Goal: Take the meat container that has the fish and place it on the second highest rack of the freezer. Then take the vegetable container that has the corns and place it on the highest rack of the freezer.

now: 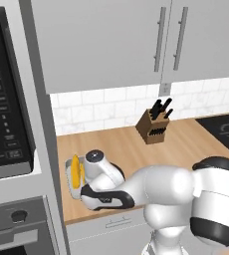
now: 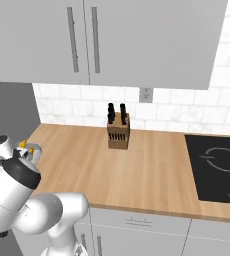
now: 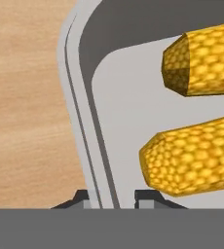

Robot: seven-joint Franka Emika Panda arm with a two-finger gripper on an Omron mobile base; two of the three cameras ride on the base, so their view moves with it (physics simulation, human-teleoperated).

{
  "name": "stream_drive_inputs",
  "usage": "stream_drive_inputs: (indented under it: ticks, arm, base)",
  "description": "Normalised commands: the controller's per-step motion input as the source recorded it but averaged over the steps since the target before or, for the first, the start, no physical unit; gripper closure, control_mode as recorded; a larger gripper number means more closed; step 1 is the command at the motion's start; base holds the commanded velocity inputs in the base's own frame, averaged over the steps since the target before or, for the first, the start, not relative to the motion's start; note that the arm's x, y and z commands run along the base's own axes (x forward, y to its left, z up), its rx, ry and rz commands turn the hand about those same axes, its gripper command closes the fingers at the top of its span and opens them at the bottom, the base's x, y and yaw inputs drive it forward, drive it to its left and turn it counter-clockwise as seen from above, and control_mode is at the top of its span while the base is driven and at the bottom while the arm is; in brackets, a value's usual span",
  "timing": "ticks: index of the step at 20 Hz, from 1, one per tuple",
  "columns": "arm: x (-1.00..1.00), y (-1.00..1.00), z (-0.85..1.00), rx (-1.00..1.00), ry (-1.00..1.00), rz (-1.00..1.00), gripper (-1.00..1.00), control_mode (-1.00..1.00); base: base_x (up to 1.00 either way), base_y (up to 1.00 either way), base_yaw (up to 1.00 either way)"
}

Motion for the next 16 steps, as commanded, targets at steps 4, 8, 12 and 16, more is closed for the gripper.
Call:
stream_drive_inputs:
  ticks: [4, 8, 12, 16]
  arm:
    - [0.00, 0.00, 0.00, 0.00, 0.00, 0.00, 1.00, -1.00]
    - [0.00, 0.00, 0.00, 0.00, 0.00, 0.00, 1.00, -1.00]
    - [0.00, -0.03, 0.01, 0.00, 0.00, 0.00, 1.00, -1.00]
    - [-0.12, -0.27, 0.59, 0.00, 0.00, -0.02, 1.00, -1.00]
  base:
    - [0.00, 0.00, 0.00]
    - [0.00, 0.00, 0.00]
    - [0.00, 0.00, 0.00]
    - [0.00, 0.00, 0.00]
